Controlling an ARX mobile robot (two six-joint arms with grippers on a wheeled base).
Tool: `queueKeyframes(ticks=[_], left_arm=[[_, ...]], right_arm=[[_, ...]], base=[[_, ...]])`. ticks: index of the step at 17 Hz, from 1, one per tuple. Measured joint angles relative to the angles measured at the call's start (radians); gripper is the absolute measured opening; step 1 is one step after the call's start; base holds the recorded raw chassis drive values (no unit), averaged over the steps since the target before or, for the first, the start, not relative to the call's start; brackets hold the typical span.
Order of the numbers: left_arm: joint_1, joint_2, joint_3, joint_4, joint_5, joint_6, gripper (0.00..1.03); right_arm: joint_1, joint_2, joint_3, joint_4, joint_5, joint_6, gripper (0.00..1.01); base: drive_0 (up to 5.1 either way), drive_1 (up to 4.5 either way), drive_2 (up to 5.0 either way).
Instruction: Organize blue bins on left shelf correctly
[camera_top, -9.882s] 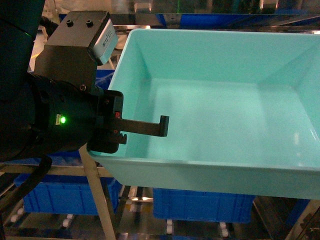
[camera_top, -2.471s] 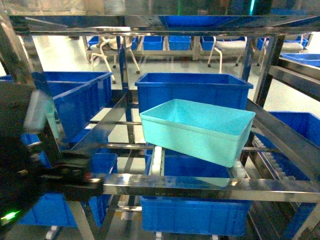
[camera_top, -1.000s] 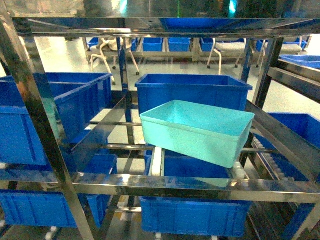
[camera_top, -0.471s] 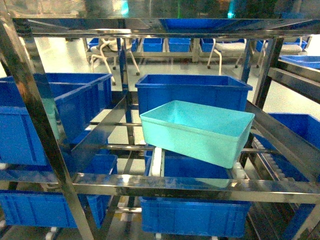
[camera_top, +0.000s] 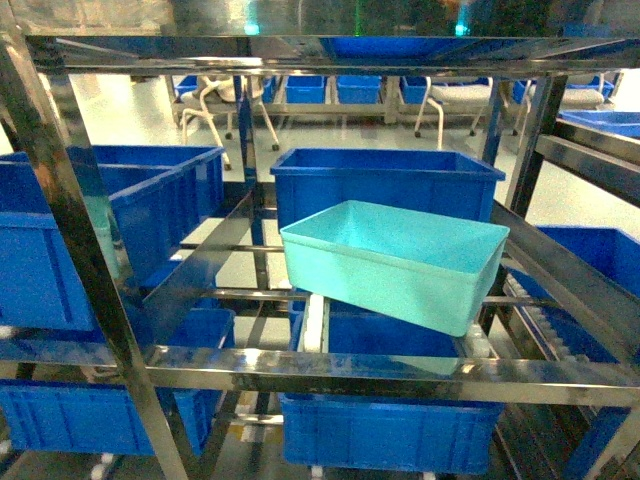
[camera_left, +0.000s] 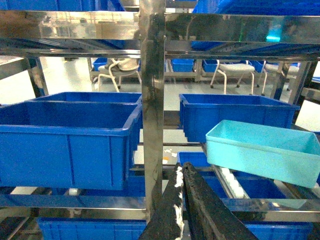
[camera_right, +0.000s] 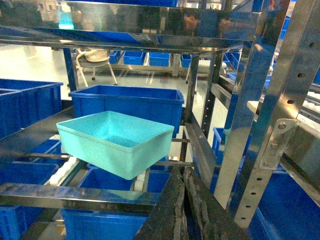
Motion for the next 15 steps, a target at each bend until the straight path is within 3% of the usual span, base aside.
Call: queueKeyframes(ticks=[2,7,10,15], left_arm=[[0.000,0.000,0.000,0.000,0.000,0.000,0.05],[0.000,0.000,0.000,0.000,0.000,0.000,0.60],[0.000,0.000,0.000,0.000,0.000,0.000,0.98],[0.000,0.000,0.000,0.000,0.000,0.000,0.98]], right_arm=[[0.000,0.000,0.000,0.000,0.000,0.000,0.04],[0.000,0.000,0.000,0.000,0.000,0.000,0.59],[0.000,0.000,0.000,0.000,0.000,0.000,0.97],[0.000,0.000,0.000,0.000,0.000,0.000,0.98]], base=[[0.0,0.00,0.0],[0.0,0.00,0.0],[0.0,0.00,0.0],[0.0,0.00,0.0]])
